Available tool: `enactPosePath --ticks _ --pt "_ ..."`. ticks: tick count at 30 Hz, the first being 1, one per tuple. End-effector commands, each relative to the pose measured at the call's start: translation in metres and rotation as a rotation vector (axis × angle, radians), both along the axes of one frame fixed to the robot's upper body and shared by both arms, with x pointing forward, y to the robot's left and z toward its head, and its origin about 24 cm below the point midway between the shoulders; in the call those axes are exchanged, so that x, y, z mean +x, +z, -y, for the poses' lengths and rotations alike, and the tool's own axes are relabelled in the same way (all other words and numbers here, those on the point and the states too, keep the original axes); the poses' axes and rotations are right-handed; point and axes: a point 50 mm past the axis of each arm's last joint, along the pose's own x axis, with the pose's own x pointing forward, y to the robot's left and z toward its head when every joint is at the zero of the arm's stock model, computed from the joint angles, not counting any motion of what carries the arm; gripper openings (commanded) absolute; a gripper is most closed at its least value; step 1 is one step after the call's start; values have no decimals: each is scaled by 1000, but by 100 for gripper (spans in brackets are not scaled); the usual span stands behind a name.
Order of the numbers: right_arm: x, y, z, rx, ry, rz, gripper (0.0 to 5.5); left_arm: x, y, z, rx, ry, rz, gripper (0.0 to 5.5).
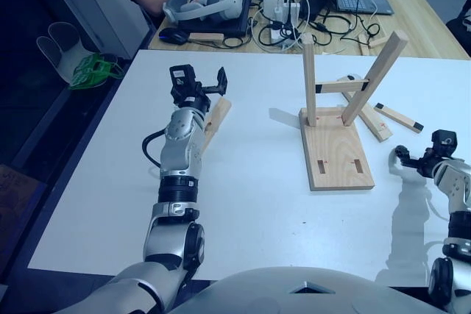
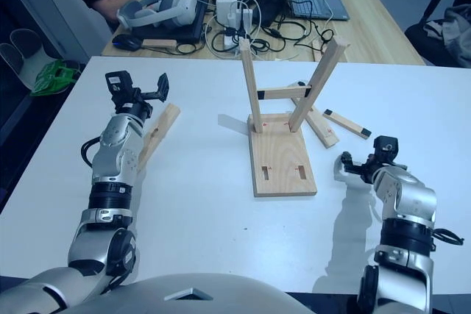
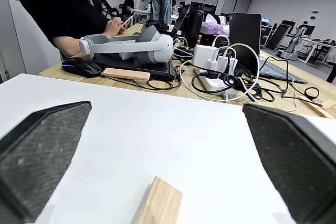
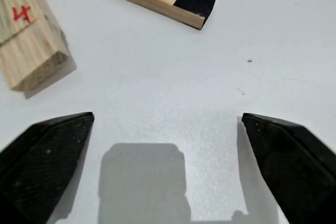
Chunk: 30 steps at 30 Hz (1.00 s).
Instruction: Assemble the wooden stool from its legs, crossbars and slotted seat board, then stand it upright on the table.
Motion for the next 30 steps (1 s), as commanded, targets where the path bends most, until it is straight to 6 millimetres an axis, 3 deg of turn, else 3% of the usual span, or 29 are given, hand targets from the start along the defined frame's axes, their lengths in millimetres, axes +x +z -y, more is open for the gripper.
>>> enactPosePath --ticks 1,6,11,20,26,30 --pt "-2 -6 7 -36 -31 -33 531 2 -2 -1 14 -4 -9 540" --pt "19 -7 30 -39 -48 -25 537 3 0 4 22 -23 0 540" --pt "41 -11 38 12 -79 -4 537 4 3 7 38 -40 15 540" --pt "65 -23 11 129 7 30 537 3 6 13 56 -73 24 540" --pt "65 -26 10 116 22 31 537 3 6 14 60 -83 19 540" --pt "63 -37 -9 199 175 -19 537 3 4 12 63 -80 10 540"
